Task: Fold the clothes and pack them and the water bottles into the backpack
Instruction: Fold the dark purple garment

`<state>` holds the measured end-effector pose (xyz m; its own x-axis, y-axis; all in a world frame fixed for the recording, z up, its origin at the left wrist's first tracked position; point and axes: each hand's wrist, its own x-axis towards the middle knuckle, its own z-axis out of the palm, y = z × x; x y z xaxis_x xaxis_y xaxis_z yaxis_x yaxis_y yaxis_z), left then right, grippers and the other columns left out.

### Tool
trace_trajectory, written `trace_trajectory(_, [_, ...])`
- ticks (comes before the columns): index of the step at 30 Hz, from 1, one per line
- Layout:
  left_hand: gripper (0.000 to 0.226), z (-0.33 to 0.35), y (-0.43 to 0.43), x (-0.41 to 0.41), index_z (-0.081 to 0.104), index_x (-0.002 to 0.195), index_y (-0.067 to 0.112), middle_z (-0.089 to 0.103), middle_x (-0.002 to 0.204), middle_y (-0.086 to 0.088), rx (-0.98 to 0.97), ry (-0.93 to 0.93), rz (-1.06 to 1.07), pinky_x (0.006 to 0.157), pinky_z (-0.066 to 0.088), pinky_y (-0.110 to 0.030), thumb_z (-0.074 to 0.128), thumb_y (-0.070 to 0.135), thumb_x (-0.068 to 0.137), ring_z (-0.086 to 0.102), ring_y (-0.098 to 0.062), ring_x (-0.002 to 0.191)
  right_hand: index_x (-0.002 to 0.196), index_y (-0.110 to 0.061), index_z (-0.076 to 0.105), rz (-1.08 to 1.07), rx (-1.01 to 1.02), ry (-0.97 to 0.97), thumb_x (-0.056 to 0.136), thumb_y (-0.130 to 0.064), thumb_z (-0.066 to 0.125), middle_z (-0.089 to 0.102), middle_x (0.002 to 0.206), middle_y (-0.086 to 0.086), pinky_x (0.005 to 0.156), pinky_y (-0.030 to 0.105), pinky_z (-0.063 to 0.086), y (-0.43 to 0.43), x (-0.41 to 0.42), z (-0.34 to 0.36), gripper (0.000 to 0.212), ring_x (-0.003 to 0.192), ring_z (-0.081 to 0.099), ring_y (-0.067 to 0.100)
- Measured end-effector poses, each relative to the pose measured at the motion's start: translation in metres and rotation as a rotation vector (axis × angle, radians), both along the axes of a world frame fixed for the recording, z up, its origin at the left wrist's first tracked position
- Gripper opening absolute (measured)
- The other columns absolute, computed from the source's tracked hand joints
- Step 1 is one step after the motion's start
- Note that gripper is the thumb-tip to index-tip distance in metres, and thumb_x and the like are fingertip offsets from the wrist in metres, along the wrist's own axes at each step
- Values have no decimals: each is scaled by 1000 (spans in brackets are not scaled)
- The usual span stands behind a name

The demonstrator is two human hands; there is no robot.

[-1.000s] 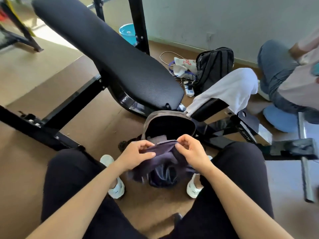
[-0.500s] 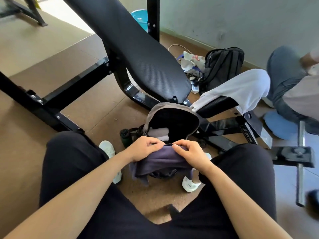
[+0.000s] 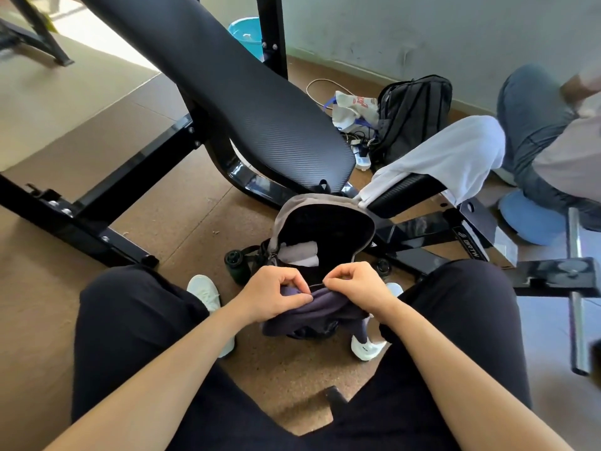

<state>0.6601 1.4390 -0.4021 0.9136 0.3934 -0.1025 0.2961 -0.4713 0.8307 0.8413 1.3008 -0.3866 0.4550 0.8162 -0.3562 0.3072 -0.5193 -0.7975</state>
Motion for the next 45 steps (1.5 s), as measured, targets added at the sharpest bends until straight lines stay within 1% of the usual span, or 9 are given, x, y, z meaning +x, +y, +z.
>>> trace_trajectory(6, [6, -5, -2, -1, 76, 85, 31, 73, 83, 16, 22, 9, -17, 74, 56, -28, 79, 36, 83, 70, -8, 80, 77, -15, 75, 68, 11, -183, 88, -17, 65, 73, 76, -3, 74, 27, 49, 1, 2, -3, 15, 76, 64, 8])
trace_trajectory(15, [22, -12, -2, 4, 61, 89, 17, 70, 79, -3, -305, 12, 112, 69, 61, -44, 82, 18, 86, 73, -25, 69, 87, -14, 68, -120, 444, 430, 102, -11, 58, 62, 81, 2, 77, 27, 45, -2, 7, 9, 19, 79, 55, 15])
trace_trajectory(20, [46, -9, 2, 10, 59, 112, 33, 56, 95, 3, -173, -55, 171, 71, 51, -27, 88, 28, 77, 56, -9, 77, 85, -18, 67, -58, 439, 602, 94, -29, 64, 57, 79, 5, 69, 32, 39, -4, -1, 16, 14, 74, 50, 17])
trace_trajectory(24, [45, -10, -9, 13, 71, 113, 15, 64, 103, 4, -253, -48, -41, 80, 49, -24, 76, 45, 80, 62, -8, 95, 88, -17, 67, -57, 465, 707, 85, -47, 76, 59, 84, 7, 72, 29, 45, -4, -2, 21, 32, 78, 55, 17])
trace_trajectory(28, [47, -1, -19, 19, 64, 125, 2, 72, 113, -13, -607, -110, -28, 97, 52, -31, 67, 26, 85, 69, -19, 108, 88, -18, 67, -113, 482, 660, 79, -54, 79, 61, 90, 13, 79, 33, 48, -4, 1, 21, 39, 86, 57, 24])
trace_trajectory(32, [23, -3, -27, 25, 73, 116, 6, 77, 107, -11, -470, -214, 122, 93, 56, -38, 65, 16, 97, 71, -19, 101, 90, -16, 68, -130, 484, 586, 92, -36, 67, 63, 96, 19, 88, 46, 45, -3, -1, 21, 21, 94, 57, 31])
trace_trajectory(36, [21, -4, -23, 29, 76, 104, 8, 76, 95, -11, -498, -260, 290, 86, 55, -45, 57, 16, 104, 68, -18, 92, 88, -15, 66, -94, 427, 377, 100, -22, 62, 63, 84, 2, 74, 30, 47, -6, 0, 25, 14, 80, 57, 14])
trace_trajectory(41, [26, 8, -19, 32, 70, 91, 4, 66, 81, 0, -399, -303, 232, 73, 46, -25, 54, 18, 105, 59, -9, 78, 92, -19, 71, 108, 258, 15, 85, -35, 81, 72, 82, -2, 69, 33, 54, 0, -5, 30, 20, 75, 67, 15])
trace_trajectory(45, [29, 9, -22, 34, 59, 85, 10, 56, 71, 12, -419, -308, 202, 63, 39, -17, 49, 28, 105, 49, -2, 67, 68, -7, 66, 132, 248, -20, 96, -29, 71, 53, 57, 1, 56, 35, 38, 3, -9, 31, 35, 56, 45, 9])
